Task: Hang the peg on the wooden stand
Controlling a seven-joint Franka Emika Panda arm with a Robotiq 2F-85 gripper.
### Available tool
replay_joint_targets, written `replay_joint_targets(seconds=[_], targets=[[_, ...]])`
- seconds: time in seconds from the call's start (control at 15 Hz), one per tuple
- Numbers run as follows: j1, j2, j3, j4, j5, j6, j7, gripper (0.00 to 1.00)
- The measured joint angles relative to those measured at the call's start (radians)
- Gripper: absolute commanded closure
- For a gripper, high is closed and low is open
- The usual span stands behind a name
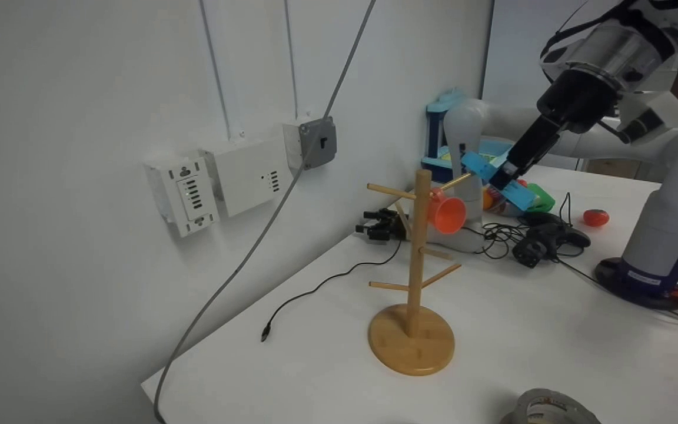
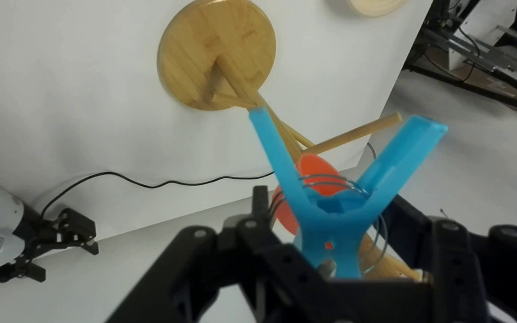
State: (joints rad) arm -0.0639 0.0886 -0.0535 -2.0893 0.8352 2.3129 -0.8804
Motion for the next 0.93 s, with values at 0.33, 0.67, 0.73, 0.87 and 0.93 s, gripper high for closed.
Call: replay_joint_targets(seconds=[0.33,0.67,0.73,0.87,0.93], targets=[[0.000,0.012,0.014,-0.002,0.000,0.000,0.000,0.64],[0.000,0.015,0.020,-0.002,0.000,-0.008,0.000,0.64],[0.000,0.016,0.020,-0.001,0.000,-0.015,0.000,0.64],[0.000,0.016,0.020,0.000,0.000,-0.021,0.000,0.51],[0.000,0.016,0.021,0.000,0.000,-0.022,0.000,0.28]])
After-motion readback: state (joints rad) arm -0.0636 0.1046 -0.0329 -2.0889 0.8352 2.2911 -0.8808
